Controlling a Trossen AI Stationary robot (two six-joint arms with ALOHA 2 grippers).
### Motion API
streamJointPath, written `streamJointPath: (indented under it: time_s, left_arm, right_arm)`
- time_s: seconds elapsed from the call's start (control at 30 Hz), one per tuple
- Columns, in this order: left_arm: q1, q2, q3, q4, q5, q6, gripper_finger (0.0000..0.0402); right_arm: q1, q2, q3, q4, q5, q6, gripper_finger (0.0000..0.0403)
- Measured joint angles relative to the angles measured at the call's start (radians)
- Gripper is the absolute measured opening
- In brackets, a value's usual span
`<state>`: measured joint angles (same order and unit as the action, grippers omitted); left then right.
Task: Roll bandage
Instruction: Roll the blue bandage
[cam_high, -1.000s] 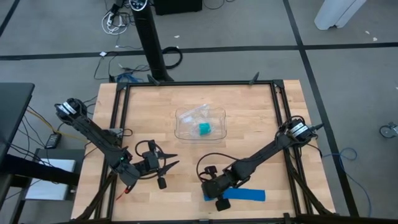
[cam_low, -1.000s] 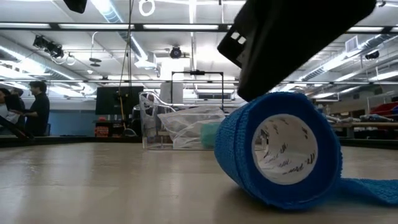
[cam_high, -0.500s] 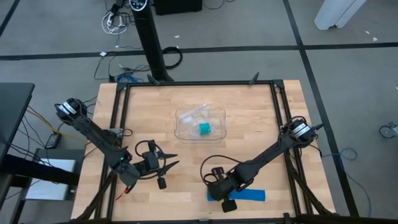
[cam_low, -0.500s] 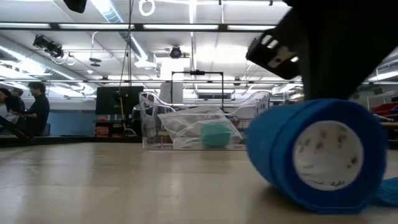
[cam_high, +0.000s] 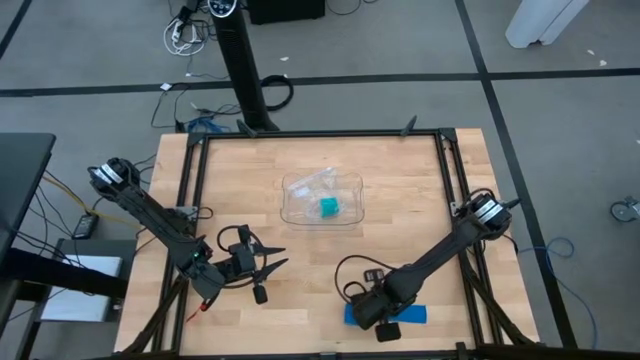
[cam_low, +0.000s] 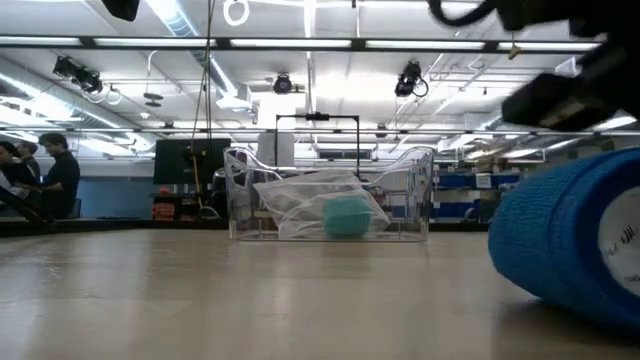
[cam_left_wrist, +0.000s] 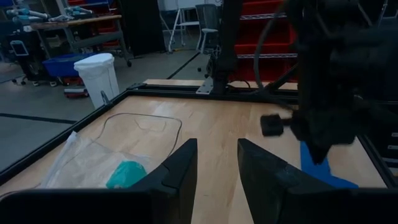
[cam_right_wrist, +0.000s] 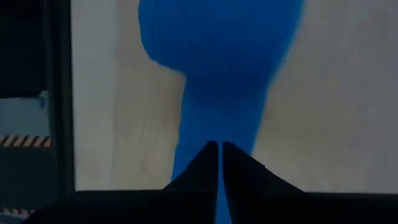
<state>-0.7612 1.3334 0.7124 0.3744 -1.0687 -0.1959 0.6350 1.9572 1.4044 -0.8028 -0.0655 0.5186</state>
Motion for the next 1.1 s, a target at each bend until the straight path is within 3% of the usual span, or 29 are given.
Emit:
streamJointPath:
  time_s: [0.13,0.33,0.7,0.87,1.1]
  left_arm:
    - [0.0,0.0,0.0,0.0,0.0,-0.006,0.0121]
    - [0.0,0.0,0.0,0.0,0.0,-0.006,0.0121]
    - [0.0,0.0,0.0,0.0,0.0,-0.005,0.0121]
    - [0.0,0.0,0.0,0.0,0.0,-0.004,0.0121]
    - [0.0,0.0,0.0,0.0,0.0,-0.004,0.0121]
  right_arm:
    - [0.006,-0.058,0.0,0.026,0.08,0.02,0.0021]
    - [0.006,-0.069,0.003,0.238,0.166,-0.087,0.002]
    - [-0.041,0.003,0.002,0.424,0.171,-0.238,0.0001]
    - [-0.049,0.004,0.002,0.432,0.106,-0.264,0.0003]
    - [-0.049,0.004,0.002,0.409,0.098,-0.286,0.0001]
